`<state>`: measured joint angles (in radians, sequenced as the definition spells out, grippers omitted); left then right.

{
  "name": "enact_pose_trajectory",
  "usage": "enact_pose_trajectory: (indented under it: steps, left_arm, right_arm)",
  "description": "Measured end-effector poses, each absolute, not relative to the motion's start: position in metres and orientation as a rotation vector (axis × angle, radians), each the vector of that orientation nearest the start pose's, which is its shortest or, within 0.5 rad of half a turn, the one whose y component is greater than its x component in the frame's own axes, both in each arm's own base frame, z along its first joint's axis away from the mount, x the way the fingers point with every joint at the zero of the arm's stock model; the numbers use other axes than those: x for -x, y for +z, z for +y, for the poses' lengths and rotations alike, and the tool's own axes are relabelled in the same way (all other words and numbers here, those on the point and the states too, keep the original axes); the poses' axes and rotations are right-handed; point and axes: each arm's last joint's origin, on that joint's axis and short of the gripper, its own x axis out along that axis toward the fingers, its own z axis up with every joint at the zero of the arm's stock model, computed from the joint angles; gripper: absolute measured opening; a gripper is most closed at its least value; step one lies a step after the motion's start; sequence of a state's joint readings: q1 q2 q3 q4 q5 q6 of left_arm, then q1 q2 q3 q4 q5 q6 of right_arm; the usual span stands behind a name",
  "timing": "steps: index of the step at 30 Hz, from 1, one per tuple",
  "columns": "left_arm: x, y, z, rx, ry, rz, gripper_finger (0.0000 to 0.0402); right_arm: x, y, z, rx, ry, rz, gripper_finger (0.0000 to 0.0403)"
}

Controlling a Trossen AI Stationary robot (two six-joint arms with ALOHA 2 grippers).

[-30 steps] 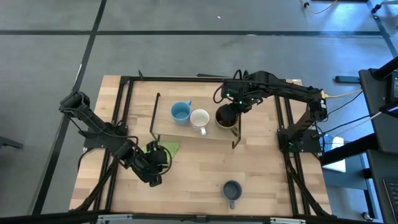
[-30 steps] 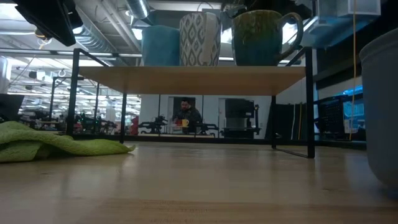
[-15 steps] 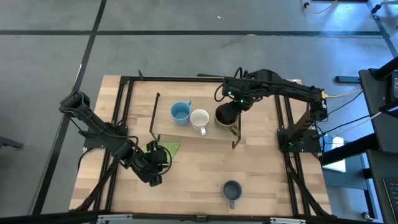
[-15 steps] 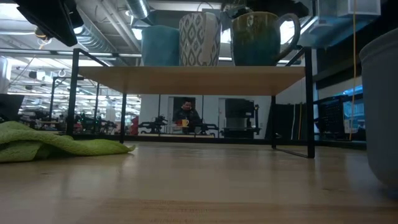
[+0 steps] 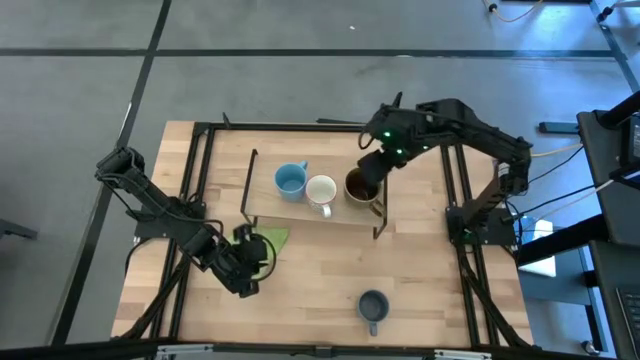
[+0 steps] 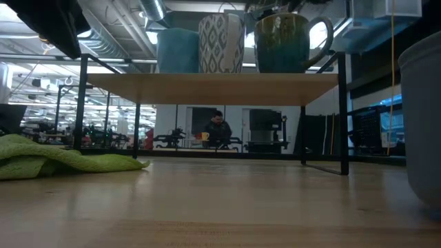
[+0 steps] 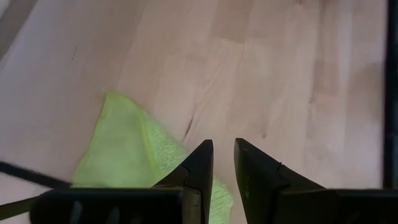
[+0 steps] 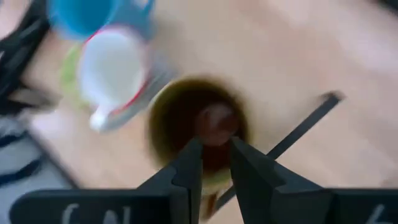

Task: Stack small to large cups/mugs on shelf
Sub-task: Put the gray mug on the shelf

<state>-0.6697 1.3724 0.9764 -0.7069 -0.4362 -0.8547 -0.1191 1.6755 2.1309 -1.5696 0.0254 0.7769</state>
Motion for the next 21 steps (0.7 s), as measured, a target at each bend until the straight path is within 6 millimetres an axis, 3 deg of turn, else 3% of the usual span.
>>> enact_pose_trajectory:
  steps: [6,10,15,21]
  left_arm:
    - [-0.21,0.239,-0.151,0.205,0.205,0.936,0.0061]
    - [-0.212,0.24,-0.151,0.18,0.205,0.914,0.0061]
    - [-0.218,0.242,-0.148,0.154,0.18,0.886,0.0061]
    - [-0.224,0.244,-0.147,0.142,0.141,0.849,0.0061]
  right_arm:
    - [-0.263,0.451,0.013,-0.791,-0.384,1.047,0.008]
    - [-0.253,0.444,0.051,-0.823,-0.356,1.111,0.008]
    - [-0.247,0.414,0.095,-0.817,-0.388,1.261,0.0081]
    - [-0.244,0.363,0.136,-0.816,-0.465,1.367,0.0081]
